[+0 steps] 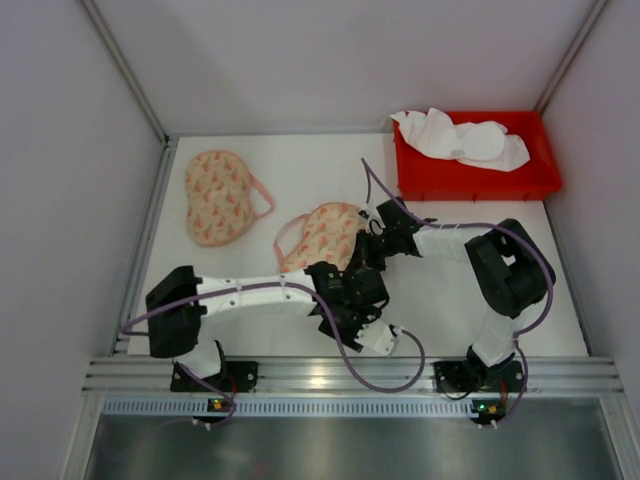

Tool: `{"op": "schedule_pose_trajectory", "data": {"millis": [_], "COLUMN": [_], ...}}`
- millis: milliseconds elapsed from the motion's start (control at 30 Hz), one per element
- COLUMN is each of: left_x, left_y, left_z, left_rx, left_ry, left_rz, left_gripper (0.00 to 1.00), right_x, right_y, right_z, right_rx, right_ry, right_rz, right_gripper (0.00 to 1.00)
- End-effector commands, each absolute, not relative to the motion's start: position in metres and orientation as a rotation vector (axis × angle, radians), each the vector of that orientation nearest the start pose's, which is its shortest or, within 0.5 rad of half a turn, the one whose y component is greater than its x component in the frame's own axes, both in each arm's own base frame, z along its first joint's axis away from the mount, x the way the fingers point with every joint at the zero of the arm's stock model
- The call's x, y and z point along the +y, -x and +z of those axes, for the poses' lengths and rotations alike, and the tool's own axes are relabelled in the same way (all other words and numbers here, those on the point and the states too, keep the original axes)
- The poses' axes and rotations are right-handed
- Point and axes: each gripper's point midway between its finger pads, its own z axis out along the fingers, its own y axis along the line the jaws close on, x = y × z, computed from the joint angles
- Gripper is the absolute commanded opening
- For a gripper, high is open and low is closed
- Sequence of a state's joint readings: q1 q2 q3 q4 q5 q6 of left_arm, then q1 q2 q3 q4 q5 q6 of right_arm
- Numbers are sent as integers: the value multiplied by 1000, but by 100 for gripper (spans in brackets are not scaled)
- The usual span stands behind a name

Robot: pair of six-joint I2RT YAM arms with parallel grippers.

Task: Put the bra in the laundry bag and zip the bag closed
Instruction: Zip the laundry bag at the center of the board.

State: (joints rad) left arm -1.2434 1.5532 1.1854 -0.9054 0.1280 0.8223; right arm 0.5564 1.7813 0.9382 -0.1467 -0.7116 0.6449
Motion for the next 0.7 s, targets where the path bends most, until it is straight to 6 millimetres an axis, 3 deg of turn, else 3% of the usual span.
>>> {"op": "schedule_pose_trajectory", "data": {"millis": [0, 133, 267, 367, 667], "left_x": [-306, -322, -322, -323, -316], "left_y": [-120, -128, -149, -155, -165], "left_z": [101, 87, 68, 54, 42], "left_rx": [-1555, -1470, -1436, -1408, -1328], "left_ry": [2962, 2913, 2830, 2799, 2766], "left_rz": [20, -173, -425, -488, -599], "left_gripper": [56, 56, 56, 56, 56], "right_x": [314, 313, 311, 312, 311], "right_y": [-240, -238, -237, -237, -236], "right_z": [60, 59, 58, 58, 58], "right_rx": [2737, 2744, 2743, 2743, 2747], "right_ry": [259, 260, 261, 258, 255], "right_rz": [1324, 1320, 1314, 1315, 1317], "right_gripper": [0, 0, 0, 0, 0]}}
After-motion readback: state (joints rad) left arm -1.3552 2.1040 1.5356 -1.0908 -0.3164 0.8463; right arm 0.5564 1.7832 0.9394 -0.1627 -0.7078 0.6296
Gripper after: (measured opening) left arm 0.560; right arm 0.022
